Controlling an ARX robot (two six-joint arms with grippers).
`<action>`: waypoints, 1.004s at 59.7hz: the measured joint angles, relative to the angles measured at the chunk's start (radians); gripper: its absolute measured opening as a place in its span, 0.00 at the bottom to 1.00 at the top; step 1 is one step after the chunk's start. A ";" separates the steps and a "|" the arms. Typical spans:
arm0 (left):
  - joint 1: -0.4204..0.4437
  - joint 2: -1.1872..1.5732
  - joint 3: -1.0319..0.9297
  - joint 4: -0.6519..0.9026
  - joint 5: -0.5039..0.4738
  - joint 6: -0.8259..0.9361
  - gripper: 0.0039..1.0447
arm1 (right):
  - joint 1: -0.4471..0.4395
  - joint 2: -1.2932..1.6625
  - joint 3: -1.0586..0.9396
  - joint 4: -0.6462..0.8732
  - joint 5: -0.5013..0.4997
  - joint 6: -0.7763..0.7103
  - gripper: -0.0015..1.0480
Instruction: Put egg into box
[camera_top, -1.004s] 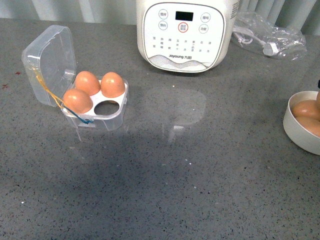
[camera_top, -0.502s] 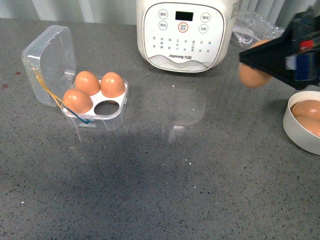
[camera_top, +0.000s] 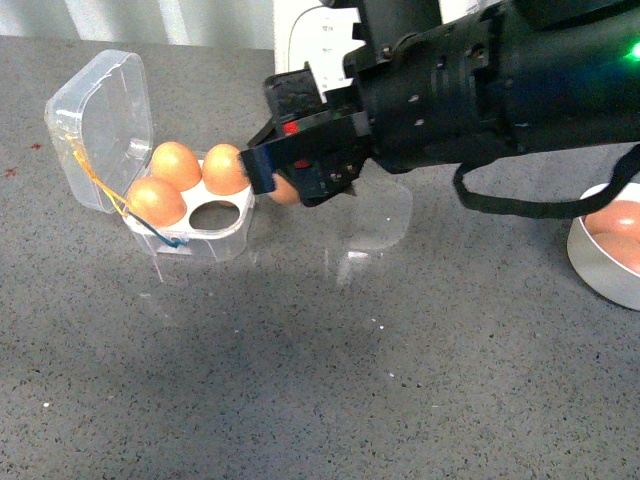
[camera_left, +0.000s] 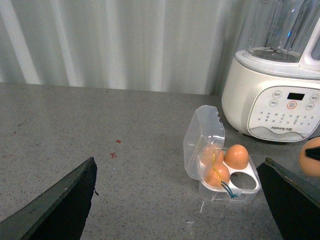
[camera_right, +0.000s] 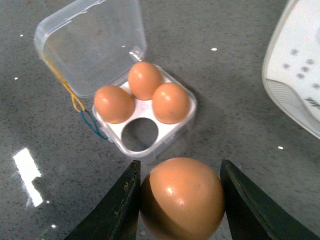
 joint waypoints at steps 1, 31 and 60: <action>0.000 0.000 0.000 0.000 0.000 0.000 0.94 | 0.007 0.010 0.008 0.002 0.002 0.004 0.38; 0.000 0.000 0.000 0.000 0.000 0.000 0.94 | 0.101 0.187 0.129 0.068 0.086 0.102 0.38; 0.000 0.000 0.000 0.000 0.000 0.000 0.94 | 0.127 0.267 0.188 0.114 0.184 0.127 0.67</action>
